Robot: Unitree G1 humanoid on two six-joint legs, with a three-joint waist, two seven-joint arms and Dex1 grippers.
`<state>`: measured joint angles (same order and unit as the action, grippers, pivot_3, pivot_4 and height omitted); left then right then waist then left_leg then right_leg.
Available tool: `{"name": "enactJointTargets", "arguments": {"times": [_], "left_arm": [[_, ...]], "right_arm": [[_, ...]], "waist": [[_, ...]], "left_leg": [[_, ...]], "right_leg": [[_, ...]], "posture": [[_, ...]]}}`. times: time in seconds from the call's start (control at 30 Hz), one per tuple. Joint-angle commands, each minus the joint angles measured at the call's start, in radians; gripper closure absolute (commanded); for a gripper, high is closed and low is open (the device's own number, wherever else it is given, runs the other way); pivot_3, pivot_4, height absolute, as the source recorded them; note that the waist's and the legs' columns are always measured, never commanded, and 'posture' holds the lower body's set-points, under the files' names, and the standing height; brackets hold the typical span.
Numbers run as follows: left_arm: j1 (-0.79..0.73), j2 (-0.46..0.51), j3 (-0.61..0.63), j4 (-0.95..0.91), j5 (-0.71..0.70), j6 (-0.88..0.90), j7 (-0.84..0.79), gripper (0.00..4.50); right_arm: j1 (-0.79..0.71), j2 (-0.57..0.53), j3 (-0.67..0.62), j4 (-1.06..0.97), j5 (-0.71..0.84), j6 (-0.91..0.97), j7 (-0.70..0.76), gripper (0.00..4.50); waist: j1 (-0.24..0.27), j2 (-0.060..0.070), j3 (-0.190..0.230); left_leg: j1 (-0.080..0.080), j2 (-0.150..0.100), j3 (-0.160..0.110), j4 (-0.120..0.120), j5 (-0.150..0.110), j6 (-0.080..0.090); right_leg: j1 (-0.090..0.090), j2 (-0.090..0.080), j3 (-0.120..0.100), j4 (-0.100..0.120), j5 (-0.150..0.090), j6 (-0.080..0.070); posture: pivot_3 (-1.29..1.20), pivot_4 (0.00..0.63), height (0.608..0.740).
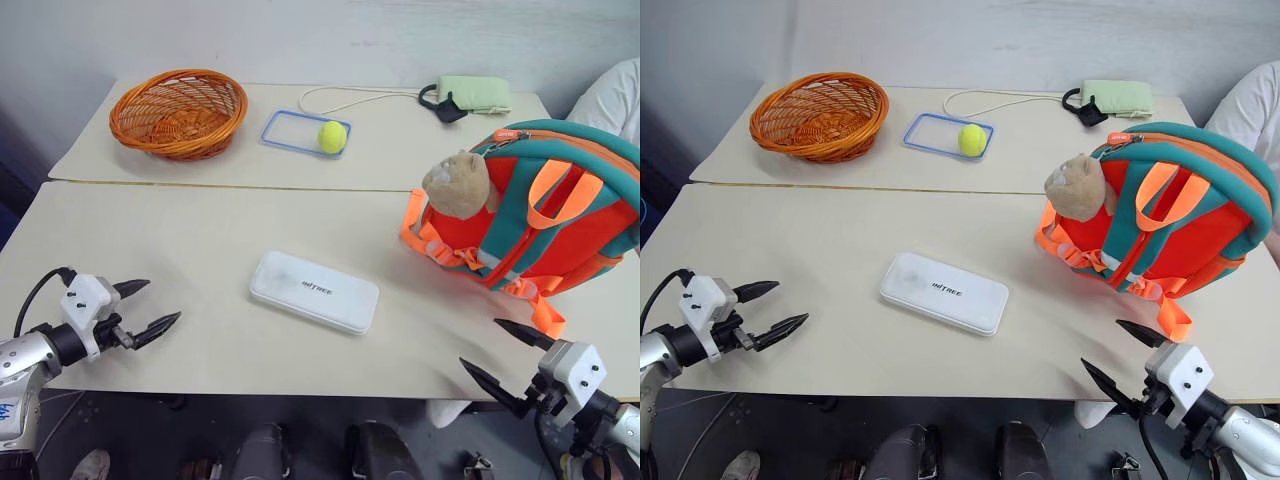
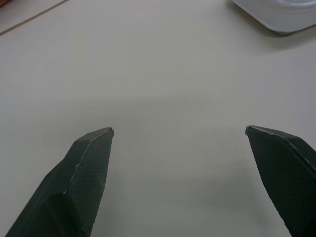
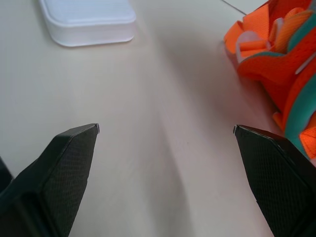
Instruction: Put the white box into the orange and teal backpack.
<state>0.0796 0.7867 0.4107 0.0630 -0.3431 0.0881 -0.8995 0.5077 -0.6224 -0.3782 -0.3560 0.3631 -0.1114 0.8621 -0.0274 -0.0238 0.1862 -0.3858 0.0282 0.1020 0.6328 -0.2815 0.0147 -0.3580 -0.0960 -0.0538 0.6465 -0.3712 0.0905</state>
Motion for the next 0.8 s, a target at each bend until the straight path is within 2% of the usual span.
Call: {"name": "enactJointTargets", "arguments": {"times": [0.03,0.3,0.33,0.43,0.57,0.73,0.77,0.8], "left_arm": [[-0.025,0.008,0.007,0.007,-0.006,-0.009,0.001,0.00],[-0.184,0.009,-0.079,-0.019,-0.016,0.144,0.029,0.00],[-0.225,-0.001,-0.104,-0.014,-0.014,0.148,0.026,0.00],[-0.362,-0.030,-0.210,0.022,0.035,0.150,0.030,0.59],[-0.492,-0.072,-0.318,0.119,0.123,0.124,0.051,1.88],[-0.572,-0.115,-0.398,0.227,0.194,0.089,0.059,3.48],[-0.572,-0.121,-0.410,0.229,0.196,0.083,0.048,3.76],[-0.569,-0.130,-0.416,0.224,0.192,0.076,0.036,4.15]], "right_arm": [[-0.001,-0.004,-0.001,-0.006,0.000,-0.016,0.009,0.03],[-0.011,-0.011,0.065,-0.022,-0.012,-0.005,0.043,0.03],[-0.017,-0.006,0.084,-0.031,-0.011,-0.001,0.044,0.20],[-0.052,-0.002,0.158,-0.048,-0.036,0.002,0.050,0.94],[-0.152,0.007,0.248,-0.001,-0.113,0.008,0.009,2.39],[-0.282,0.030,0.357,0.077,-0.209,0.014,-0.031,4.15],[-0.312,0.043,0.377,0.087,-0.224,0.024,-0.047,4.45],[-0.343,0.056,0.395,0.094,-0.238,0.037,-0.063,4.50]], "waist": [[0.000,0.000,0.000],[0.003,0.000,0.000],[0.003,0.000,0.000],[0.008,-0.001,0.000],[0.000,-0.001,-0.001],[-0.002,-0.001,-0.001],[-0.001,-0.001,-0.001],[-0.001,-0.001,-0.001]], "left_leg": [[0.000,0.000,0.000,0.000,0.000,0.000],[0.000,0.000,0.000,0.002,0.001,-0.001],[0.000,0.000,0.000,0.002,0.001,-0.001],[0.000,0.000,-0.001,0.003,0.002,-0.004],[0.000,-0.001,0.000,0.006,0.003,-0.004],[-0.001,0.001,0.002,0.012,0.003,-0.005],[-0.002,0.001,0.002,0.012,0.002,-0.005],[-0.002,0.001,0.002,0.013,0.002,-0.005]], "right_leg": [[0.000,0.000,0.000,0.000,0.000,0.000],[0.000,0.000,0.000,0.002,0.000,0.000],[0.001,0.000,0.000,0.002,0.000,0.000],[0.001,0.000,-0.001,0.002,0.000,0.000],[0.000,0.000,0.000,0.006,0.000,0.000],[-0.002,0.003,0.001,0.009,0.000,0.000],[-0.002,0.003,0.001,0.009,0.000,0.000],[-0.002,0.003,0.001,0.010,0.000,-0.001]], "posture": [[0.00,0.150,0.740],[0.00,0.150,0.740],[0.00,0.150,0.740],[0.00,0.150,0.740],[0.00,0.150,0.740],[0.00,0.150,0.740],[0.00,0.150,0.740],[0.00,0.150,0.740]]}}
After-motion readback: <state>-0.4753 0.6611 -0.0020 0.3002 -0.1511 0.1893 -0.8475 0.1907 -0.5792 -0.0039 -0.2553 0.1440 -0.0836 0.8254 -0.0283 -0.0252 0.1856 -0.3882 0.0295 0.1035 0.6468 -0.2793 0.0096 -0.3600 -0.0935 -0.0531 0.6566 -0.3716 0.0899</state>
